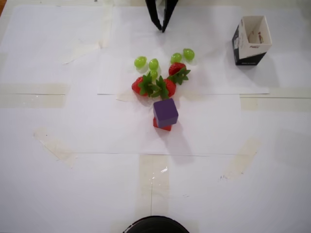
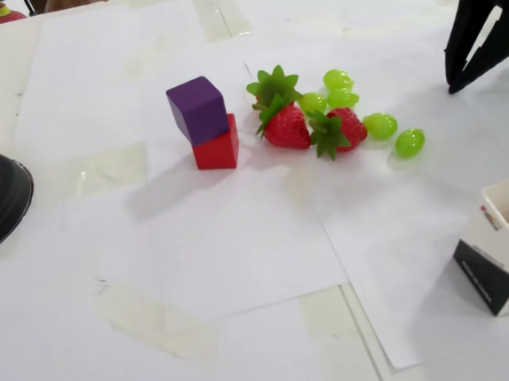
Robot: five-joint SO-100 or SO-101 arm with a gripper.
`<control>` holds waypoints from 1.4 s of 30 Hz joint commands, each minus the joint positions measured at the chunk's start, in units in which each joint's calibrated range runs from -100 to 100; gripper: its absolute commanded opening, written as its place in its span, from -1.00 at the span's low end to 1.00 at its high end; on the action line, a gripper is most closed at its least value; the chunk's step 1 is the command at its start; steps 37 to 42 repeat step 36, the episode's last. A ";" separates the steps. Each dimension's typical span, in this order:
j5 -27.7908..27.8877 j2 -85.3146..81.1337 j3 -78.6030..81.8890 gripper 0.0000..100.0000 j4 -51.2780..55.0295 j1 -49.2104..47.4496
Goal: Put the purple cube on top of the red cube
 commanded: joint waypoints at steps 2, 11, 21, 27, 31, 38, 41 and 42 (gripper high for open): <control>1.71 -0.14 0.00 -1.00 0.89 1.30; 1.61 -0.14 0.00 -1.00 1.22 0.78; 2.78 -0.14 0.00 -1.00 0.57 -0.10; 2.49 -0.14 0.00 -1.00 0.81 -1.57; 2.34 -0.14 0.00 -1.00 1.47 -1.50; 2.88 -0.14 0.00 -1.00 1.63 -1.50; 2.88 -0.14 0.00 -1.00 1.63 -1.50; 2.88 -0.14 0.00 -1.00 1.63 -1.50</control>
